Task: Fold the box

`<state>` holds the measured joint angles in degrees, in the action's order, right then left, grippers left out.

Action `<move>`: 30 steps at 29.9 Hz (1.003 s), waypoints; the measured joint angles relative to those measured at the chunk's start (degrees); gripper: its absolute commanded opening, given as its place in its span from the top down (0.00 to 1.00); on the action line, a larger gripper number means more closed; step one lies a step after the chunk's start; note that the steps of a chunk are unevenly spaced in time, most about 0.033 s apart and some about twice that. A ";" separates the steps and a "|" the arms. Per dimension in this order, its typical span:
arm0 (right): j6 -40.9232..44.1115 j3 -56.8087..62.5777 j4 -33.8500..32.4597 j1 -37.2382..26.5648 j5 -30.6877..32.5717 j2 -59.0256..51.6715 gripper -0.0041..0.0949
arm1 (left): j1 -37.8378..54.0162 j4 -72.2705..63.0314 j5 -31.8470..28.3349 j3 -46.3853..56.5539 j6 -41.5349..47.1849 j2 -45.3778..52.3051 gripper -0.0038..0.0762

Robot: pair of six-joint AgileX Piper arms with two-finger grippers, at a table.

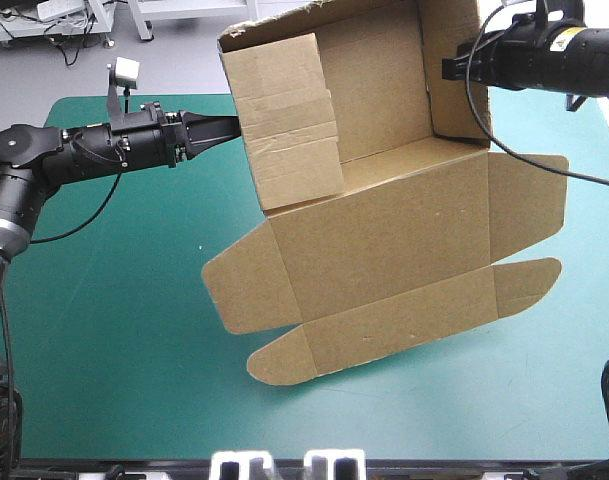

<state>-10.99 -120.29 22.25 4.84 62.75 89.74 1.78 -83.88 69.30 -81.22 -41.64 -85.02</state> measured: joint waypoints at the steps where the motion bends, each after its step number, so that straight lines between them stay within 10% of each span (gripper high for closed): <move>1: 0.00 0.24 0.00 0.00 -0.06 0.00 0.98 | 0.00 0.00 0.00 0.00 -0.31 0.00 0.54; 30: -0.05 2.29 0.97 0.00 -3.06 2.03 0.98 | 0.00 -0.22 0.05 0.00 0.30 1.55 0.44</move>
<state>-11.04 -118.00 23.23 4.84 59.69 91.78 1.78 -84.10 69.35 -81.22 -41.33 -83.48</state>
